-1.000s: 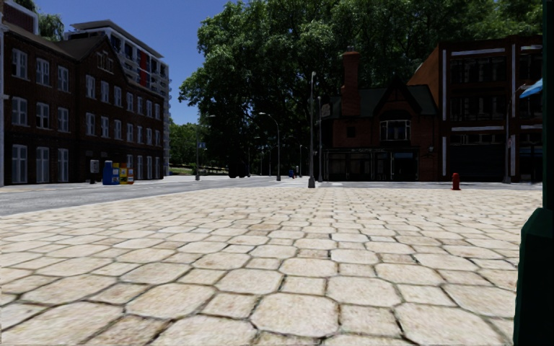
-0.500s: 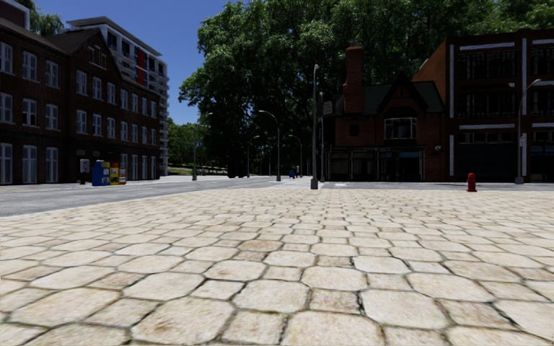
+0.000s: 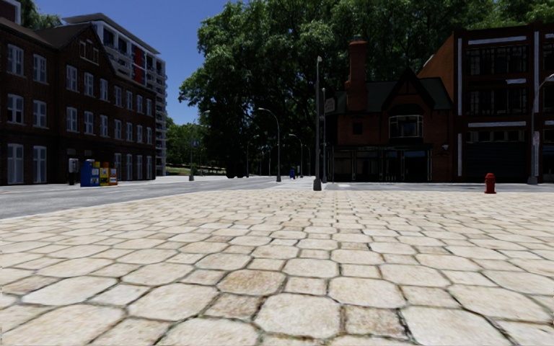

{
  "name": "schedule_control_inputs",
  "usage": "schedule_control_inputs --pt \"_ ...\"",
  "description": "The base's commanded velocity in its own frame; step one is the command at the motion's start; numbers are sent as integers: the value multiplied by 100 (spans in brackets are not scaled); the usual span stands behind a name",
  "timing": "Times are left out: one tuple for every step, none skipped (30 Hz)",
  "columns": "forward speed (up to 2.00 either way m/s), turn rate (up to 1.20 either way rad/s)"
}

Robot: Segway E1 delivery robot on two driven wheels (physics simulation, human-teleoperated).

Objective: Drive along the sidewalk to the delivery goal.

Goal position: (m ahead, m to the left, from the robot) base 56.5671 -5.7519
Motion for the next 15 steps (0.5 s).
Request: schedule_control_inputs --pt "200 0" --pt "200 0" --pt "200 0" --pt "200 0" --pt "200 0" --pt "200 0" --pt "200 0" --pt "200 0" --pt "200 0" --pt "200 0" --pt "200 0" --pt "200 0" --pt "200 0" --pt "200 0" --pt "200 0"
